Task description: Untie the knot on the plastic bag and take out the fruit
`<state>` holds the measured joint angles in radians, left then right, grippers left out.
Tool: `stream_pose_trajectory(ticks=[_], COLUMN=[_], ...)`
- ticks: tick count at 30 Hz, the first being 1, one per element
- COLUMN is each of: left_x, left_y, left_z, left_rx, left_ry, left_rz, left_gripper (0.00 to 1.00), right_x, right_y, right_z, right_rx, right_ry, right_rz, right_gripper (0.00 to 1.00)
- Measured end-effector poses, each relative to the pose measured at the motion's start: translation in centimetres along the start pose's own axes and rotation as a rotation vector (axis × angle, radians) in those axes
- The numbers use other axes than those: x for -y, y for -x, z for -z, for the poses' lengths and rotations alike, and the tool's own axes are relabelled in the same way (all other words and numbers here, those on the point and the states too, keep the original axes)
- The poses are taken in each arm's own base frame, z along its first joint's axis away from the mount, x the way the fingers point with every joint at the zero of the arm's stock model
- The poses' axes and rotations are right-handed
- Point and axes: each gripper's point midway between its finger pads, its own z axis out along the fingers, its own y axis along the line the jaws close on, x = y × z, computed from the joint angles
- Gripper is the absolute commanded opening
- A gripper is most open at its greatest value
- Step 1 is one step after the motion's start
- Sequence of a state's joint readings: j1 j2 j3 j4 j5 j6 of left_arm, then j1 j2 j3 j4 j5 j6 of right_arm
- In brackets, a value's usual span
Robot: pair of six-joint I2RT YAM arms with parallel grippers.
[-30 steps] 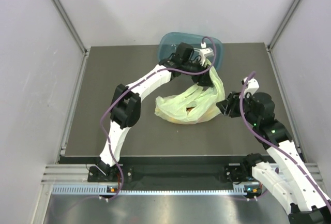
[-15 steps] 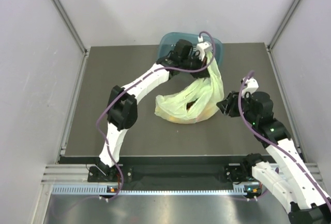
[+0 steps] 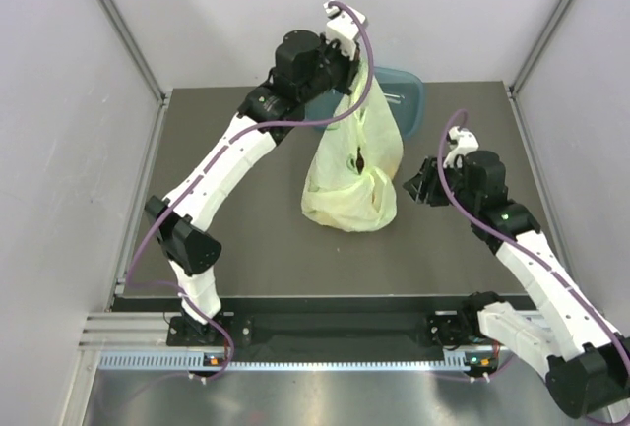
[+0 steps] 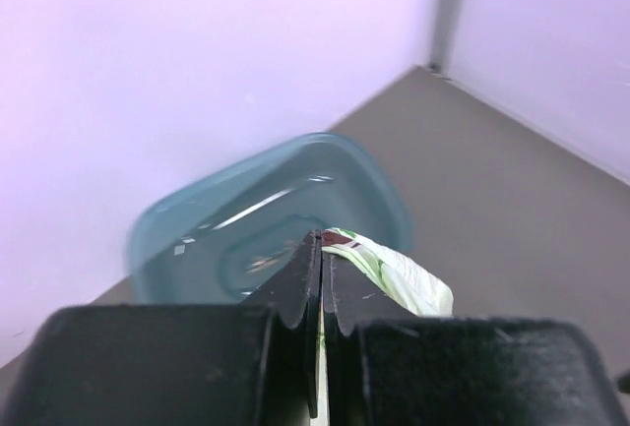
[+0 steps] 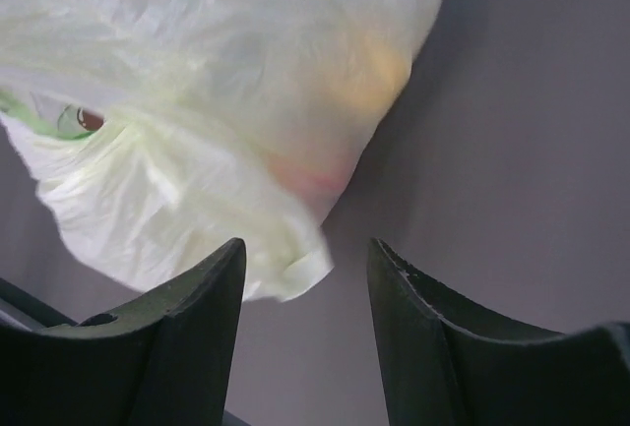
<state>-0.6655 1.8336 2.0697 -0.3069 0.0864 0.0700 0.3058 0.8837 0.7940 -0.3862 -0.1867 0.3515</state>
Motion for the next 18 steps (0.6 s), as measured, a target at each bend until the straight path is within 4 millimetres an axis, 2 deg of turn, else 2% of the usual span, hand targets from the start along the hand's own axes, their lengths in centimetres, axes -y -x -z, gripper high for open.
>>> stream_pose_trajectory(ticks=[6,9,12,15,18], left_x=[-3.8,-4.8,-4.4,-2.8,-0.8], left_y=[0.8,1.0,0.8,0.0,-2.5], left_z=[0.8,1.3,1.6,1.9,2.2], left_rx=[-0.002,-0.005,-0.022,-0.038,-0.086], left_ry=[0.170,0.208,0.182,0.109,0.028], left_rz=[-0.066,-0.090,-0.090,-0.058,-0.006], left_gripper=[0.00,0.00,0.00,0.00,0.00], right_x=[-0.6,-1.0,-1.5,-2.0,-3.0], right_y=[0.7,1.1,1.1,0.9,0.4], right_z=[-1.3,-1.7,-2.0,-2.2,-2.5], right_rx=[-0.019,-0.017,-0.018,-0.024,-0.040], right_ry=[0.017,0.032,0.048,0.066,0.099], right_rz=[0.007,0.010,0.016,0.023,0.034], right_gripper=[0.56,0.59,0.61,0.63,0.63])
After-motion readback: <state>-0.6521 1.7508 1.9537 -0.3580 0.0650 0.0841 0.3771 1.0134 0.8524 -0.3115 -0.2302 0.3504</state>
